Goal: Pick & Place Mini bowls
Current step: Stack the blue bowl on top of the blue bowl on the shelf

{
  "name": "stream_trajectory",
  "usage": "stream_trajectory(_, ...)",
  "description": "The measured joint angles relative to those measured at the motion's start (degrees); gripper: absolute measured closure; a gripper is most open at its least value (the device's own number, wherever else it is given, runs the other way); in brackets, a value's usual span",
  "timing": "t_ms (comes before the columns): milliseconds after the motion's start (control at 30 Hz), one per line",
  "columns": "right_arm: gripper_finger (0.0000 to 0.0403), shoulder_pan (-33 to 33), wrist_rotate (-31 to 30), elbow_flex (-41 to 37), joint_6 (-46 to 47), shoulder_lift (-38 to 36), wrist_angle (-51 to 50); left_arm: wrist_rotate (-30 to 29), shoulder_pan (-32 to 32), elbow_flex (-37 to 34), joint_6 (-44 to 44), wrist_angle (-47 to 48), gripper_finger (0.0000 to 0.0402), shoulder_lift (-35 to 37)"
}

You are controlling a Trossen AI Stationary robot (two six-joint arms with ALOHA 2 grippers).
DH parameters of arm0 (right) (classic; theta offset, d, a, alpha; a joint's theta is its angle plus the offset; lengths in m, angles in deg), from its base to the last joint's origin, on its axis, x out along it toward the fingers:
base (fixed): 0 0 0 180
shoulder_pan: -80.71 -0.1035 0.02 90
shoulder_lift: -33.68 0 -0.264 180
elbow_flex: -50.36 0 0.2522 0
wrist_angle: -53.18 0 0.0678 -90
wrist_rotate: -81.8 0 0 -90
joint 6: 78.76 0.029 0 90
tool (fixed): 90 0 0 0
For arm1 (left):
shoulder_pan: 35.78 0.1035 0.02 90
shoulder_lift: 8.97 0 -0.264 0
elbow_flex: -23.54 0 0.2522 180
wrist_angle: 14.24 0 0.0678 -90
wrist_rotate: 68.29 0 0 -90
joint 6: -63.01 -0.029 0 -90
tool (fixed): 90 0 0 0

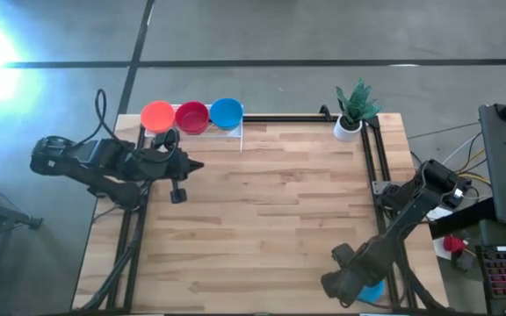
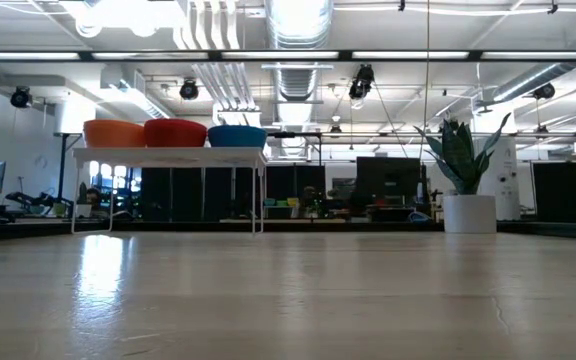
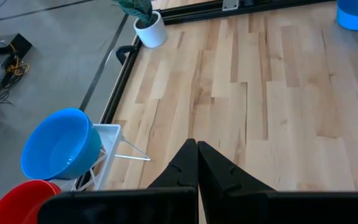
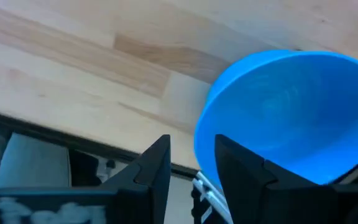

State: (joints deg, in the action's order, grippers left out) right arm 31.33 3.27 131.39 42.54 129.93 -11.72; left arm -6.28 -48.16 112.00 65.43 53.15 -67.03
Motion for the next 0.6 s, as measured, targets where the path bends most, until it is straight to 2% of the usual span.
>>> stream_trajectory(233,0.0278,-0.4,-0.1,-4.4,2.7,0.0,2.6,0.0,0.0,0.0,0.0,0.1,0.0401,0.0)
stream_trajectory(600,0.0297,-0.4,-1.6,-8.2,2.2,0.0,7.9,0.0,0.0,0.0,0.4,0.2,0.0402,0.0)
